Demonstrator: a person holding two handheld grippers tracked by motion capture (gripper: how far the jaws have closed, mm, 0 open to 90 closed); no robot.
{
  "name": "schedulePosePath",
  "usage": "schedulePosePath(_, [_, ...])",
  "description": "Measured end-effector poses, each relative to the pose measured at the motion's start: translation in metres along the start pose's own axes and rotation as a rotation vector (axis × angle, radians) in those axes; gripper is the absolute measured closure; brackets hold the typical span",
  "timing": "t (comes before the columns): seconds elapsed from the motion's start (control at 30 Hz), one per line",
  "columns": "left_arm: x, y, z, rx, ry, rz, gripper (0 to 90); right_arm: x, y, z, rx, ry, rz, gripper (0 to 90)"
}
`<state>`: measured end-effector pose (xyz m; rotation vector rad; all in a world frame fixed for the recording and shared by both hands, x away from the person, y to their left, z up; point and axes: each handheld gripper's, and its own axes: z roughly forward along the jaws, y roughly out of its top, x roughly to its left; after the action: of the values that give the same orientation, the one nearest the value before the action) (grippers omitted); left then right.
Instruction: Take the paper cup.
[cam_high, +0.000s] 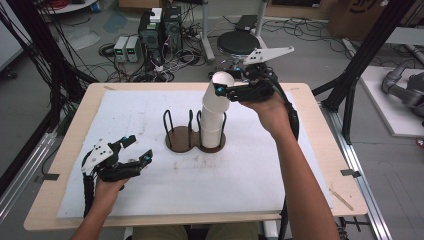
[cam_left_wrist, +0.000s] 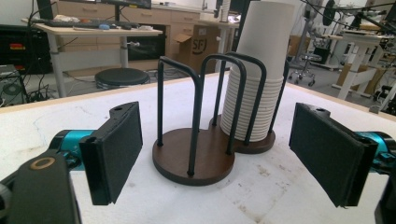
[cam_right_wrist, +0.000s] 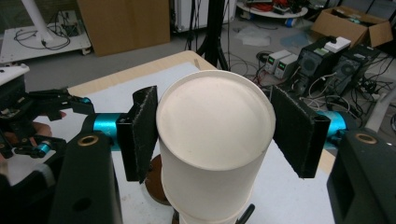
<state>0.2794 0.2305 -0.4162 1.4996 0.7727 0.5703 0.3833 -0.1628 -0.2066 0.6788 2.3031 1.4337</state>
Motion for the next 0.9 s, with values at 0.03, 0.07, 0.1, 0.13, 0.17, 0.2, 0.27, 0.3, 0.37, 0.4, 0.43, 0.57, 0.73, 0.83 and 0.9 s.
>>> schedulePosePath(0.03, [-0.001, 0.000, 0.000, -0.001, 0.000, -0.002, 17.2, 0.000, 0.000, 0.000, 0.000, 0.000, 0.000, 36.4])
schedulePosePath(0.07, [-0.001, 0.000, 0.000, 0.001, -0.002, -0.001, 17.2, 0.000, 0.000, -0.002, -0.003, 0.002, -0.002, 36.4])
schedulePosePath(0.1, [-0.001, 0.000, 0.000, 0.000, -0.003, 0.000, 17.2, 0.001, 0.000, -0.005, -0.005, 0.001, -0.007, 36.4])
schedulePosePath(0.13, [-0.002, 0.000, 0.001, -0.002, -0.004, 0.001, 17.2, 0.001, 0.000, -0.007, -0.003, 0.001, -0.006, 36.4])
schedulePosePath(0.17, [-0.002, 0.000, 0.001, -0.003, -0.005, 0.002, 17.2, 0.002, -0.001, -0.009, -0.003, 0.001, -0.007, 36.4])
schedulePosePath(0.2, [-0.002, 0.000, 0.001, -0.003, -0.006, 0.001, 17.2, 0.003, -0.002, -0.011, -0.004, 0.003, -0.008, 36.4])
schedulePosePath(0.27, [-0.004, 0.000, 0.002, -0.003, -0.010, 0.001, 17.2, 0.005, -0.004, -0.017, -0.009, 0.007, -0.012, 36.4])
schedulePosePath(0.3, [-0.004, 0.000, 0.002, -0.002, -0.013, 0.003, 17.2, 0.006, -0.005, -0.020, -0.011, 0.010, -0.010, 36.5])
schedulePosePath(0.37, [-0.005, 0.000, 0.002, -0.001, -0.015, 0.004, 17.2, 0.007, -0.008, -0.027, -0.010, 0.015, -0.015, 36.5])
schedulePosePath(0.4, [-0.006, 0.000, 0.002, 0.000, -0.016, 0.006, 17.2, 0.008, -0.010, -0.031, -0.015, 0.024, -0.011, 36.5])
schedulePosePath(0.43, [-0.006, 0.000, 0.002, 0.002, -0.017, 0.007, 17.2, 0.009, -0.012, -0.035, -0.014, 0.025, -0.008, 36.5])
schedulePosePath(0.57, [-0.009, 0.000, 0.004, 0.002, -0.025, 0.010, 17.2, 0.010, -0.024, -0.047, -0.006, 0.039, 0.000, 36.5])
schedulePosePath(0.73, [-0.012, 0.000, 0.005, 0.006, -0.039, 0.018, 17.2, 0.009, -0.054, -0.057, 0.005, 0.074, 0.014, 36.5])
schedulePosePath(0.83, [-0.013, -0.001, 0.007, 0.020, -0.056, 0.020, 16.8, 0.010, -0.067, -0.057, 0.017, 0.084, 0.018, 36.5])
schedulePosePath(0.9, [-0.014, -0.002, 0.009, 0.030, -0.069, 0.008, 16.1, 0.011, -0.081, -0.055, 0.028, 0.094, 0.022, 36.5])
